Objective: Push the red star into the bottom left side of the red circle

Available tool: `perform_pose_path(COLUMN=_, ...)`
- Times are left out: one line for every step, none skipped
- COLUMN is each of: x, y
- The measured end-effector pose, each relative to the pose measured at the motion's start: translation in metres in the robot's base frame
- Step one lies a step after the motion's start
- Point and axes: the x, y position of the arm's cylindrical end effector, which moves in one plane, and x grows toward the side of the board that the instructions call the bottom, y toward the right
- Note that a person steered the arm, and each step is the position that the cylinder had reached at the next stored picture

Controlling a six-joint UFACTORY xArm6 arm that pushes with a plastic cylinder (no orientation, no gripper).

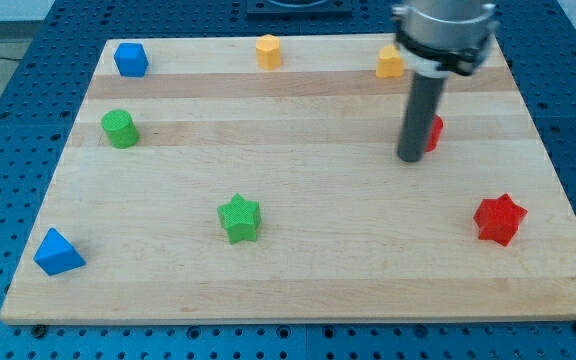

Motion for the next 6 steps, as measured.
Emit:
perform_pose_path(x=-0.032, y=0.021)
perform_pose_path(x=-0.003, y=0.026)
perform_pose_path(x=0.049, y=0.132)
perform_pose_path(x=0.123, y=0.069)
perform_pose_path(x=0.088, y=0.006)
perform_pose_path(x=0.058, y=0.007)
